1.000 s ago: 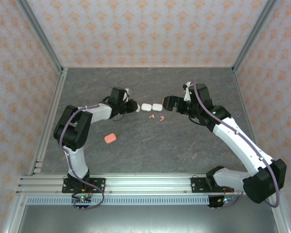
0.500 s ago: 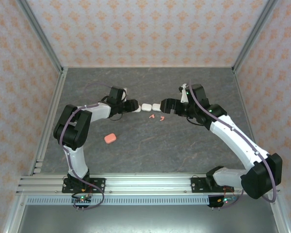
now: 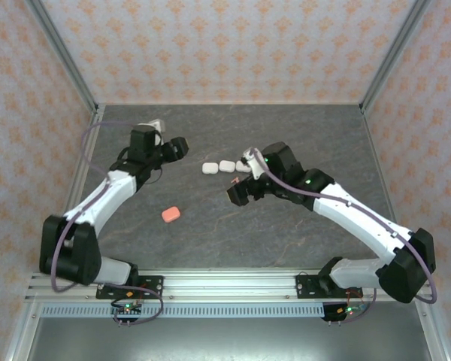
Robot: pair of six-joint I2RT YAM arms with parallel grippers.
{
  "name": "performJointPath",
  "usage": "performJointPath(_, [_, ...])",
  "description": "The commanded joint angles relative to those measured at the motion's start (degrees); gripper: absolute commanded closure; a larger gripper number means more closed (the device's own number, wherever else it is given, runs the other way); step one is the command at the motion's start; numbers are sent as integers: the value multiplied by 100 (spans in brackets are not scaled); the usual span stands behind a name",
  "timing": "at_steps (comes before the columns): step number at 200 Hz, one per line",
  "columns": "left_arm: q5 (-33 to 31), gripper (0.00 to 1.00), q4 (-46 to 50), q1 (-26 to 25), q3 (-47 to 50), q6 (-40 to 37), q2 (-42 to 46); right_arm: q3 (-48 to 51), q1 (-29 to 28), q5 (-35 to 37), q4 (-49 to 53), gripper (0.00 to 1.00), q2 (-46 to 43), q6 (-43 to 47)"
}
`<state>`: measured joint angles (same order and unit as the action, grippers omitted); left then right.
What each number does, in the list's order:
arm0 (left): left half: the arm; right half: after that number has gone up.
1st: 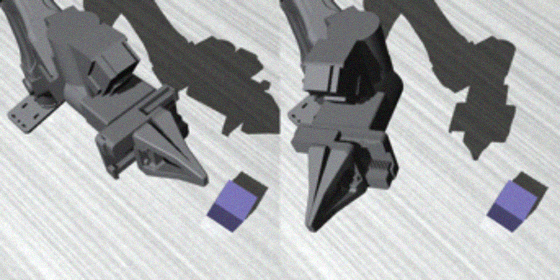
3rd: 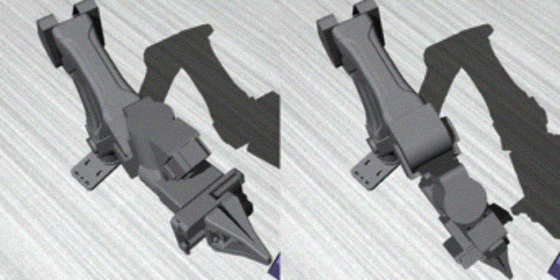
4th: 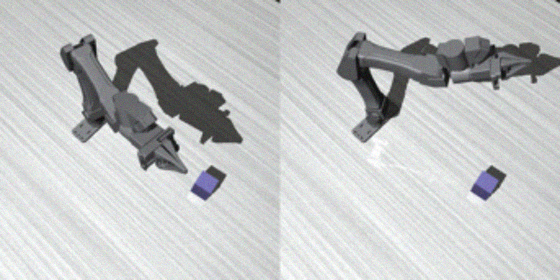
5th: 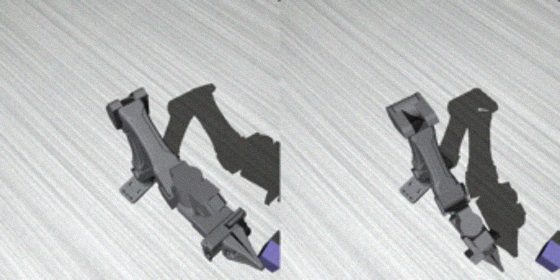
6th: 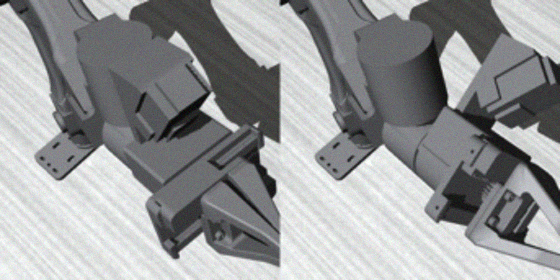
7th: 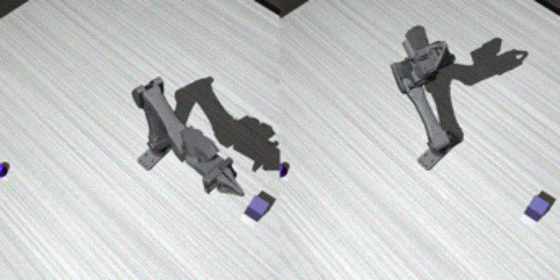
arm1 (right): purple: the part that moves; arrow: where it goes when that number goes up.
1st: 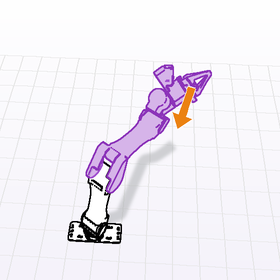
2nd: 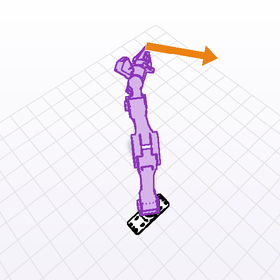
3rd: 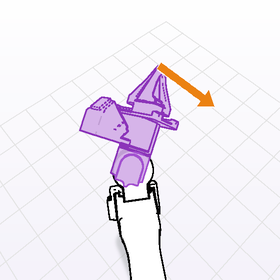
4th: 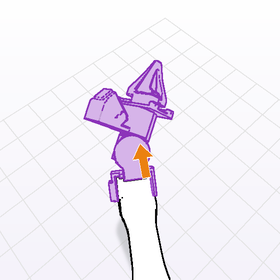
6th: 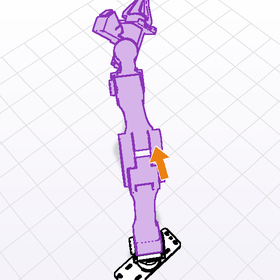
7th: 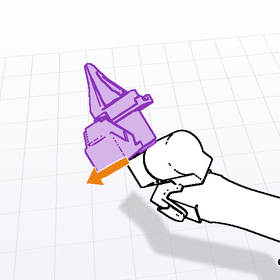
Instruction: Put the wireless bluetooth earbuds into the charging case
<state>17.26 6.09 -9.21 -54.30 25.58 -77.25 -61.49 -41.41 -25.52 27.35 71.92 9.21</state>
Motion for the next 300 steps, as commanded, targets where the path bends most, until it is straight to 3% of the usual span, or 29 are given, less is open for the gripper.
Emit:
performJointPath(1, [-648, 25, 887, 208, 419, 334, 682, -86, -338, -108, -336, 1, 332, 1557])
performJointPath(63, [-1147, 9, 1582, 1011, 1352, 674, 2634, -1134, -1189, -34, -456, 1, 2220, 3294])
performJointPath(121, [-855, 4, 1748, 1694, 1612, 696, 3058, -2392, -1696, -52, -273, 0, 4019, 4226])
performJointPath(164, [-635, 4, 1745, 2009, 1712, 694, 3089, -3642, -1770, -226, 250, 13, 5246, 4418])
performJointPath(213, [-529, 4, 1803, 2150, 1839, 665, 3197, -4705, -1783, -313, 859, 20, 6186, 4528])
performJointPath(251, [-518, 4, 1868, 2166, 1866, 660, 3294, -5093, -1781, -202, 1043, 29, 6535, 4421])
performJointPath(300, [-411, 4, 1936, 2172, 1836, 668, 3340, -5023, -1766, 312, 1301, 48, 6526, 4694])
